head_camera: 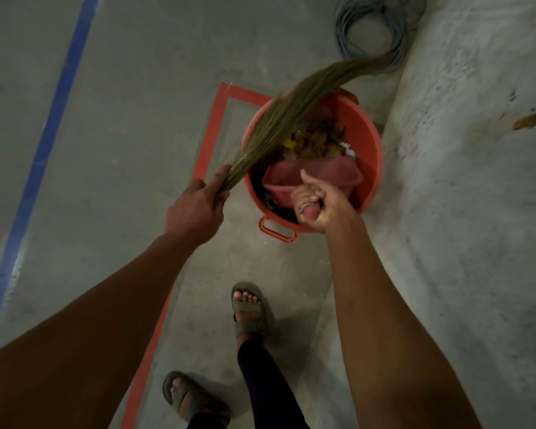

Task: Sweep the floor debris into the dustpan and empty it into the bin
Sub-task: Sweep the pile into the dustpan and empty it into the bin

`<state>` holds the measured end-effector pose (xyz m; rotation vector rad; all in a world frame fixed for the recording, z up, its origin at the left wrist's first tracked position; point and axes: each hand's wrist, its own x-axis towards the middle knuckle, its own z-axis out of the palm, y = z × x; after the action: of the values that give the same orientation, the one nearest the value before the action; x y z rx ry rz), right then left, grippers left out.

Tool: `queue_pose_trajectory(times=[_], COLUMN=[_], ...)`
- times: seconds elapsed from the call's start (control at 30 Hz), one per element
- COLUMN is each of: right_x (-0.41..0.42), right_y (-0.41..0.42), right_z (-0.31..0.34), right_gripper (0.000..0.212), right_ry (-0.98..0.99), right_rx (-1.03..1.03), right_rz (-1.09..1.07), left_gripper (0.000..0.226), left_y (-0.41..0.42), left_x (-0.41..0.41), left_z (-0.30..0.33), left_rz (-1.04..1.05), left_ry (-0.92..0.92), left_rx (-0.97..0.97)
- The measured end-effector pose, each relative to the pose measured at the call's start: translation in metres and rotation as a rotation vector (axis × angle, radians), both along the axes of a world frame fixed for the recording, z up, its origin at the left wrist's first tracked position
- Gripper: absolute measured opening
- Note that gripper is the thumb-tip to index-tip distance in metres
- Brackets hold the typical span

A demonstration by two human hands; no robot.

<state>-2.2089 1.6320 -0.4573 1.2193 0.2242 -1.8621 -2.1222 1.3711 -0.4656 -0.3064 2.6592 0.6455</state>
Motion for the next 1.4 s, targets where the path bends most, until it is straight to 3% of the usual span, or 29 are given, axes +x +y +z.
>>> queue_pose_trajectory(times=[0.23,0.5,0.8,0.9,1.0,1.13,1.4], right_x=[0.042,0.01,0.026,-0.002,-0.021,-0.012,0.028], right_y=[0.025,0.0,0.011,0.003,-0.005,-0.01,0.002], right_z=[0.007,-0.038,0.031,0.016,-0.021,-0.048,-0.019], right_gripper=[0.041,0.051,0.038,0.033,0.044,0.051,0.044], right_ry=[-0.047,-0.036,0.094,0.231,0.178,0.1,0.022], right_rx=[-0.151,0.114,-0.206,-0.049,0.057,0.078,-0.038], right_rz=[-0.091,0.002,-0.035,0.024,0.026,0.063,0.012], left_gripper=[0.055,0.056,0.055,0.055,0.054,0.055,0.055], left_y=[0.009,0.015,0.006,0.001,-0.001,-0.005,-0.02], left_x=[-0.011,-0.018,-0.013,-0.015,-0.015,-0.002,0.042], left_z=[0.007,-0.005,0.018,0.013,0.003,-0.014,-0.032], left_rz=[0.004,-0.023,0.078,0.114,0.131,0.21,0.373], left_ry=[0.042,0.046,0.171,0.168,0.176,0.104,-0.171], left_rx=[0.008,0.004,0.115,0.114,0.09,0.032,-0.036])
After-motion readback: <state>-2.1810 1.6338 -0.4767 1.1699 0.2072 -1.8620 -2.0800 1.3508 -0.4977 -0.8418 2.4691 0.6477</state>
